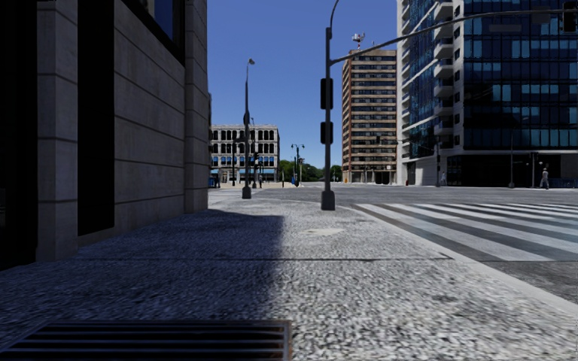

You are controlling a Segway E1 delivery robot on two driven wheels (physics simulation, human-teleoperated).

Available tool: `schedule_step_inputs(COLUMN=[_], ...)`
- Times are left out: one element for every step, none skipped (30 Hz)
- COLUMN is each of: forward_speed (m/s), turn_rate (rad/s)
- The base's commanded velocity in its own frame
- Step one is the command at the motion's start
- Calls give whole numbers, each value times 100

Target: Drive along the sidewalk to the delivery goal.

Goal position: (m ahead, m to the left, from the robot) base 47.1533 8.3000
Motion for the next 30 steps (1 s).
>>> schedule_step_inputs(forward_speed=[197,197,197,197,197,197,197,197,197,197,197,197,197,197,197,197,197,197,197,197,197,197,197,197,197,197,197,197,197,197], turn_rate=[12,13,14,14,15,15,15,15,15,15,15,15,8,0,0,0,0,0,0,7,12,12,14,15,15,15,17,20,22,22])
